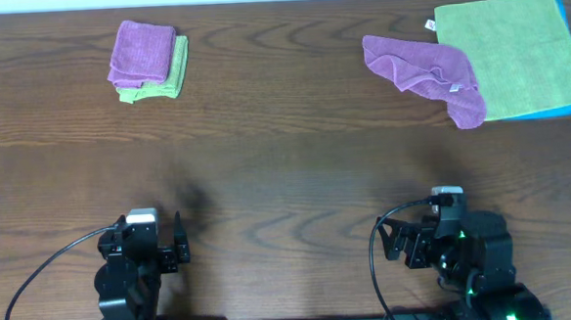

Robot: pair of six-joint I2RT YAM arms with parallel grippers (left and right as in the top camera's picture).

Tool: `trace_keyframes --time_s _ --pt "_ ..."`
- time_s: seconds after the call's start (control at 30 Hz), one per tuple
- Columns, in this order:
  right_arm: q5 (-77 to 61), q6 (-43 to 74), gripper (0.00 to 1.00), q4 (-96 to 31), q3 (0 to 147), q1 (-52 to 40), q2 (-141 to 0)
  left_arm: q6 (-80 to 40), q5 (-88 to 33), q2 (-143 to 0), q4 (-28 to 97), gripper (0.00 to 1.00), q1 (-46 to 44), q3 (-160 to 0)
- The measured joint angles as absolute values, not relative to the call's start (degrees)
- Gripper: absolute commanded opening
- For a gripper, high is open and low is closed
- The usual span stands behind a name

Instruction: Fold the cloth

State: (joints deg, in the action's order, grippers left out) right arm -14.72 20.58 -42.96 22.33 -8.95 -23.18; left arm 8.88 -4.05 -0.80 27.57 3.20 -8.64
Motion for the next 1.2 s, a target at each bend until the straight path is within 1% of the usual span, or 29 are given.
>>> trace_keyframes --time_s 0.17,0.3,0.5,0.73,1.2 --pt "-10.2 19.9 0.99 -42.2 22.2 -8.8 -21.5 8.9 -4.0 -0.8 27.6 0.95 3.2 -8.6" --pt "-5.9 15.0 0.99 -41.2 20.0 -7.9 -16.1 8.9 -4.0 -0.8 27.6 0.95 3.2 -8.6" --pt "-3.0 7.2 0.99 -41.4 15.4 -6.1 -8.9 8.9 -4.0 -0.7 27.6 0.96 3.2 -8.6" --pt "-2.2 2.9 0.99 -43.8 11.7 -1.5 -2.7 8.9 -4.1 -0.7 27.6 0.95 3.2 -8.6" --pt "-1.5 -2.2 0.99 -44.4 10.4 -0.9 -1.0 8.9 -4.1 -0.7 27.6 0.95 3.2 -8.6"
